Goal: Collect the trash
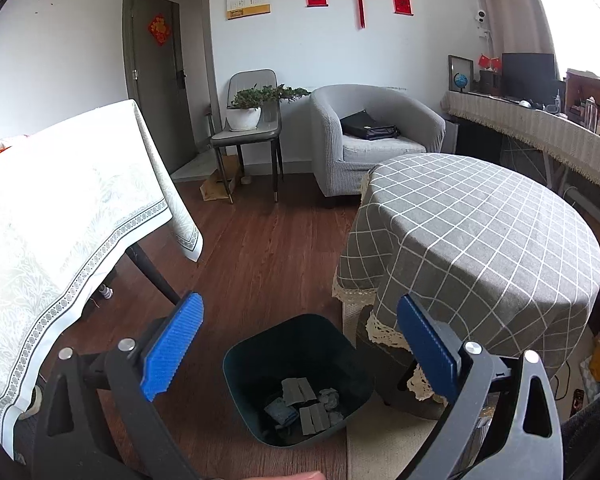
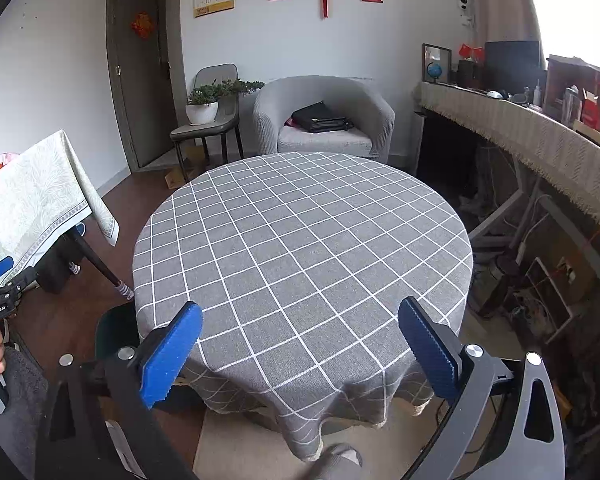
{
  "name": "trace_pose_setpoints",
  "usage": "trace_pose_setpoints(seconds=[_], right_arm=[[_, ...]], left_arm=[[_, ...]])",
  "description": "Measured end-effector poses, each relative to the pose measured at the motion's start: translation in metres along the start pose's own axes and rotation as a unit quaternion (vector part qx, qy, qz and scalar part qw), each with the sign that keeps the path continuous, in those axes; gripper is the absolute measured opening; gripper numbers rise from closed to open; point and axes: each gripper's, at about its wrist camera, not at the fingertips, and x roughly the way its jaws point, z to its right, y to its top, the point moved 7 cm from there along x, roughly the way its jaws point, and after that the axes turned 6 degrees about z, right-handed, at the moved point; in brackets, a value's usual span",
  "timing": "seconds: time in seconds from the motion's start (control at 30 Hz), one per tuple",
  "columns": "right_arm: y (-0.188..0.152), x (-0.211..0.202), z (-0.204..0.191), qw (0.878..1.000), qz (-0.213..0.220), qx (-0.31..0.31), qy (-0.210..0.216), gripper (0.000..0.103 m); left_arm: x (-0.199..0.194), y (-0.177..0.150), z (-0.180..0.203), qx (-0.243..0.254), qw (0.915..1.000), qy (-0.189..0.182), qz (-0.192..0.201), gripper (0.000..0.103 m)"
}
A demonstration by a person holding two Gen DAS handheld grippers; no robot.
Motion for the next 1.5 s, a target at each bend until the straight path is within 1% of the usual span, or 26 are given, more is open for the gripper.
trace_pose_setpoints(seconds=[0.17, 0.27, 0.33, 0.47, 0.6, 0.7, 0.93, 1.17, 1.5], right_arm=[[-0.007, -0.007, -0.01, 1.0, 0.001, 0.005, 0.01, 0.099], [-0.01, -0.008, -0.021, 1.0, 0.003, -0.004, 0.019, 0.099], [-0.011, -0.008, -0.027, 1.0, 0.004, -0.018, 0.015, 0.099], [-0.01, -0.004, -0.034, 0.999, 0.002, -0.019, 0.03, 0.099], [-0.009, -0.006, -0.041, 0.999, 0.011, -0.023, 0.045, 0.099], [-0.01, -0.003, -0.047, 0.998, 0.003, -0.027, 0.053, 0.099], [-0.011, 0.002, -0.054, 0.998, -0.006, -0.041, 0.056, 0.099], [-0.012, 0.003, -0.056, 0.997, -0.013, -0.05, 0.053, 0.099], [-0.011, 0.001, -0.052, 0.998, -0.009, -0.037, 0.055, 0.1]], left_arm=[[0.0, -0.006, -0.006, -0.004, 1.0, 0.002, -0.005, 0.099], [0.001, -0.009, -0.011, -0.015, 0.9999, 0.001, -0.008, 0.099], [0.002, -0.01, -0.014, -0.024, 0.9996, -0.004, -0.011, 0.099], [0.002, -0.011, -0.018, -0.032, 0.9994, -0.004, -0.012, 0.099], [0.003, -0.012, -0.022, -0.039, 0.9991, -0.006, -0.016, 0.099], [0.003, -0.012, -0.025, -0.042, 0.9989, -0.009, -0.017, 0.099], [0.004, -0.014, -0.022, -0.037, 0.9989, -0.018, -0.024, 0.099], [0.007, -0.017, -0.025, -0.049, 0.9982, -0.017, -0.032, 0.099], [0.009, -0.018, -0.025, -0.049, 0.9981, -0.016, -0.034, 0.099]])
